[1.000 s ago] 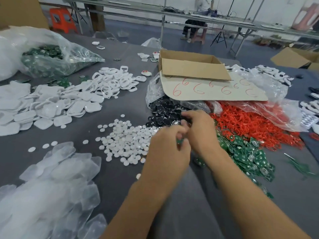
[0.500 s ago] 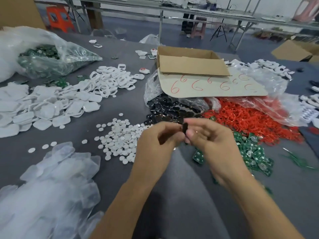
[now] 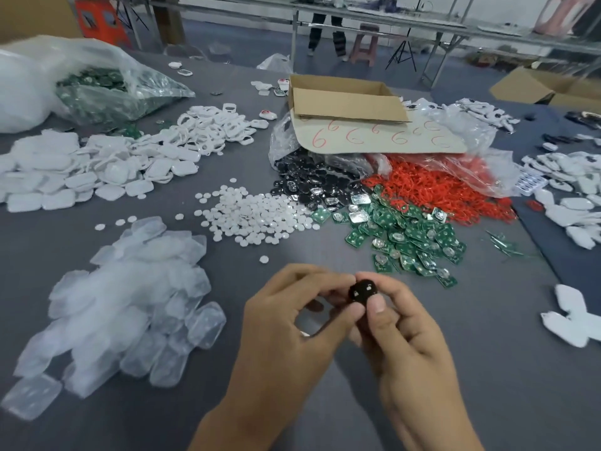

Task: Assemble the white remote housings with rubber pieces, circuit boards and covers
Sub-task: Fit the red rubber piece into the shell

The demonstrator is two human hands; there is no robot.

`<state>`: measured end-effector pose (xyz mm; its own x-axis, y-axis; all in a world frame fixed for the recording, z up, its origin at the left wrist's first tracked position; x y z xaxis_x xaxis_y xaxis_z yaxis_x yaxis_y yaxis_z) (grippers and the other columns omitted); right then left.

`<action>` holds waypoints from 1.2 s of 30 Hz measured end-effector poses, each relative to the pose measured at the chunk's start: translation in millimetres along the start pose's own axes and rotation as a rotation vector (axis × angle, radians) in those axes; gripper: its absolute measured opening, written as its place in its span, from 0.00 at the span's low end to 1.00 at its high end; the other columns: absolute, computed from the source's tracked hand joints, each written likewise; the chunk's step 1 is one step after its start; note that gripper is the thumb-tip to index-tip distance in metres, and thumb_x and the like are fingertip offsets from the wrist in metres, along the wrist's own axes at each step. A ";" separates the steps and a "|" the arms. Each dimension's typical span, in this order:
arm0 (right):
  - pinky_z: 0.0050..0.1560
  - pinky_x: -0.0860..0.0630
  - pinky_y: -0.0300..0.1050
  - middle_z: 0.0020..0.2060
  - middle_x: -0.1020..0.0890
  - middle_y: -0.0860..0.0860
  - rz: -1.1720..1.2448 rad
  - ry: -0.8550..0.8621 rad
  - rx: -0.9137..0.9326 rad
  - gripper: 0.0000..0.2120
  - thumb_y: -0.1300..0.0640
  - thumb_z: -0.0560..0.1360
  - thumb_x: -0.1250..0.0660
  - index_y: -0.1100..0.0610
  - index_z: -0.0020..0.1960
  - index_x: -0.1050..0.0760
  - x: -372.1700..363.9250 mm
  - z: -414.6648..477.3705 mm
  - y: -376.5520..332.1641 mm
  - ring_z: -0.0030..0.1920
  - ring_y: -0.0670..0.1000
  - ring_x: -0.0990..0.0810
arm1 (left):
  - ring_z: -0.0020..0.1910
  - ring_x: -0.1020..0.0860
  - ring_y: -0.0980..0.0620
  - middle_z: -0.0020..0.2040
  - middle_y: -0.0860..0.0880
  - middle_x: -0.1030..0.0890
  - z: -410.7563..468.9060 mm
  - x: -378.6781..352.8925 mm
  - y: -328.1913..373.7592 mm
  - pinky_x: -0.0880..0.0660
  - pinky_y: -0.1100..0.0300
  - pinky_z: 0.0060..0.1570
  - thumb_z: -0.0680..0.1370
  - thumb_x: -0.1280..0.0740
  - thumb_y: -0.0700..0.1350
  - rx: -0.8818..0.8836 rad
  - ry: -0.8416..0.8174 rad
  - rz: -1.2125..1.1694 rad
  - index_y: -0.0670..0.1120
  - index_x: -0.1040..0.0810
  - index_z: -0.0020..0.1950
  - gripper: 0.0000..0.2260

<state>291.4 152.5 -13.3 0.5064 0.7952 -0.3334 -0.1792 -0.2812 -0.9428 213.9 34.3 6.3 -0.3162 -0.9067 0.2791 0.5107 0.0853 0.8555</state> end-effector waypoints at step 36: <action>0.34 0.29 0.30 0.34 0.18 0.47 -0.963 -0.144 -0.120 0.10 0.61 0.66 0.18 0.49 0.36 0.16 -1.1 17.2 45.3 0.31 0.40 0.24 | 0.52 0.24 0.58 0.51 0.65 0.23 -82.5 0.5 -76.4 0.27 0.62 0.53 0.65 0.18 0.54 0.273 -0.038 0.326 0.64 0.27 0.61 0.29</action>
<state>268.2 148.2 -55.6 0.2814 0.7688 0.5743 0.3476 0.4762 -0.8077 240.8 -6.8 -95.0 -0.2049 -0.7989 0.5655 0.3603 0.4756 0.8025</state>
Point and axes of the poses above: each hand's wrist, its own z-axis towards the middle knuckle, its own x-axis out of the back of the hand, y = z × x, the point moved 3 cm from there along z, towards the middle knuckle
